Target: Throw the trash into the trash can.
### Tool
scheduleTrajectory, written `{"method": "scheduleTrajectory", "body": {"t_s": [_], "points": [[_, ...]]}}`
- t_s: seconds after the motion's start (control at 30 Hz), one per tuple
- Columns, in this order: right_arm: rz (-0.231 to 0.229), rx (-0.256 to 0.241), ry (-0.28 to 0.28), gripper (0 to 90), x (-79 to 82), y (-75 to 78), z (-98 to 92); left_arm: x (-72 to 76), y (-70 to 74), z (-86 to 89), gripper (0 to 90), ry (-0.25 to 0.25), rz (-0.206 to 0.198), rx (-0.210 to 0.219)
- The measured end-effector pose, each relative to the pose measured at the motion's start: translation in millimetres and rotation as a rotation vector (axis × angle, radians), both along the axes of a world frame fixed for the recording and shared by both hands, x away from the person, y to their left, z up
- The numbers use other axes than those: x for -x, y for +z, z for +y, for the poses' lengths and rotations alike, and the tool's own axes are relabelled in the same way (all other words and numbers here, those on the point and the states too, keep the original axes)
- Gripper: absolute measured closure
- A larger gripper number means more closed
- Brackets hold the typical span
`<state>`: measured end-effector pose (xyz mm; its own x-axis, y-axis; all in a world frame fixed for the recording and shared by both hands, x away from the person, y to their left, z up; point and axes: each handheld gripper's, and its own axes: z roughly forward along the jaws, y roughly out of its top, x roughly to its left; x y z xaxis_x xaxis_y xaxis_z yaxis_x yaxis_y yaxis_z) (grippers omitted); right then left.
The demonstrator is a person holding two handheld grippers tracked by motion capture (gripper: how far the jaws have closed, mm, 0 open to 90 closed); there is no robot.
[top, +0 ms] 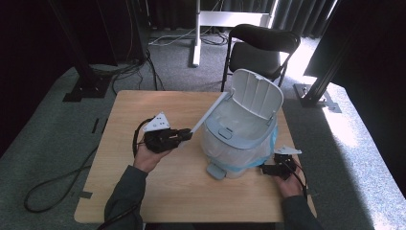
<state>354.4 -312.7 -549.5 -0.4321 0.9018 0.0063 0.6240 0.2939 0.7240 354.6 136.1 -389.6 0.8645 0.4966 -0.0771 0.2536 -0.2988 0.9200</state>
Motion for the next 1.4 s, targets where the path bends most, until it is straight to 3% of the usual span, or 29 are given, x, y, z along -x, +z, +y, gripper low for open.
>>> {"method": "scheduleTrajectory", "body": {"t_s": [0.9, 1.2, 1.4], "points": [[0.000, 0.000, 0.000, 12.9, 0.0, 0.0, 0.0, -8.6, 0.1, -21.2, 79.1, -0.022, 0.003, -0.083], [0.000, 0.000, 0.000, 12.9, 0.0, 0.0, 0.0, -6.9, 17.7, -16.2, 79.1, -0.024, -0.039, -0.042], [0.000, 0.000, 0.000, 12.9, 0.0, 0.0, 0.0, -7.9, 29.3, -17.5, 79.1, -0.026, -0.065, -0.037]]}}
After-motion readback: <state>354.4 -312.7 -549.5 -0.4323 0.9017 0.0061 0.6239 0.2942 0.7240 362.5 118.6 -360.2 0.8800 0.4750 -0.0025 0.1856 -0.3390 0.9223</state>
